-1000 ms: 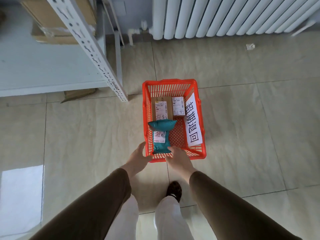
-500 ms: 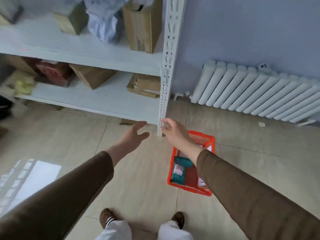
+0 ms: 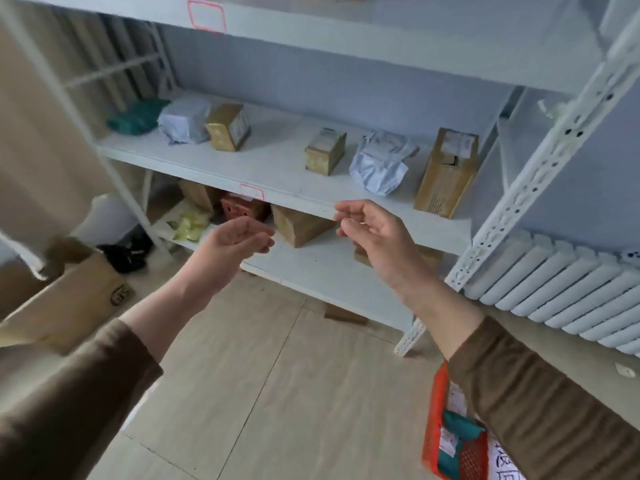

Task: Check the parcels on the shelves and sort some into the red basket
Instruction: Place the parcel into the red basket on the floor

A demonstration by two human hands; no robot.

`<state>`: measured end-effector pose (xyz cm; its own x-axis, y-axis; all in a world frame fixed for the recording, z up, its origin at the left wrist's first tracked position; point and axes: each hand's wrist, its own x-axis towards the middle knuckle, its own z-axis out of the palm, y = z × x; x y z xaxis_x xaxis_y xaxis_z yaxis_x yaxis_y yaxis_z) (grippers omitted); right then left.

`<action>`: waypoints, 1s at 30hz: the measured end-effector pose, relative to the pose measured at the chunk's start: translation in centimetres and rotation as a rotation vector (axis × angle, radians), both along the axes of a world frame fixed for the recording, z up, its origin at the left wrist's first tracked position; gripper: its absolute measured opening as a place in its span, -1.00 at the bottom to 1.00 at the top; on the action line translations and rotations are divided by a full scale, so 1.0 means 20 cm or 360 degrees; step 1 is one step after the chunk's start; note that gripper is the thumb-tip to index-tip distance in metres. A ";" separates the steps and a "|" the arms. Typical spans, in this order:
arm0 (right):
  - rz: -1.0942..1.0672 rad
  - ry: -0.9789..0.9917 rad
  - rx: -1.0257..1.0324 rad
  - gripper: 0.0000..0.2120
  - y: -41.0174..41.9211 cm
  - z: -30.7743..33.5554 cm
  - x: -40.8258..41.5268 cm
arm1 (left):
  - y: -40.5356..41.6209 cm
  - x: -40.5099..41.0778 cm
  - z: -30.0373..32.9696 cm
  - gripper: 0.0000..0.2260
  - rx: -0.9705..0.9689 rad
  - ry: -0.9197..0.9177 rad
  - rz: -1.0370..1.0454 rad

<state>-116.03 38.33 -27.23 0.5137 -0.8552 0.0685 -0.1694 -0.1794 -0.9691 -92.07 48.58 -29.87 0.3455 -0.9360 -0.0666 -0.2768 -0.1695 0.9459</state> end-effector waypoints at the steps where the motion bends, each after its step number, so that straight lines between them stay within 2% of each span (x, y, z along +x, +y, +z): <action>1: 0.0006 -0.0007 -0.0001 -0.79 0.00 0.03 0.07 | 0.01 0.09 0.03 -0.87 -0.0032 0.0000 0.0029; 10: 0.0042 -0.0044 0.0044 -0.82 -0.27 0.06 0.70 | -0.20 0.71 0.05 -0.87 -0.0156 0.0181 0.0186; 20: 0.0017 0.0031 0.0087 -0.84 -1.05 -0.05 1.50 | -0.96 1.43 0.00 -0.85 -0.0060 0.0231 0.0237; 30: -0.0019 0.0150 0.0314 -0.81 -1.61 -0.21 2.14 | -1.58 1.99 -0.14 -0.88 0.0083 0.0281 0.0272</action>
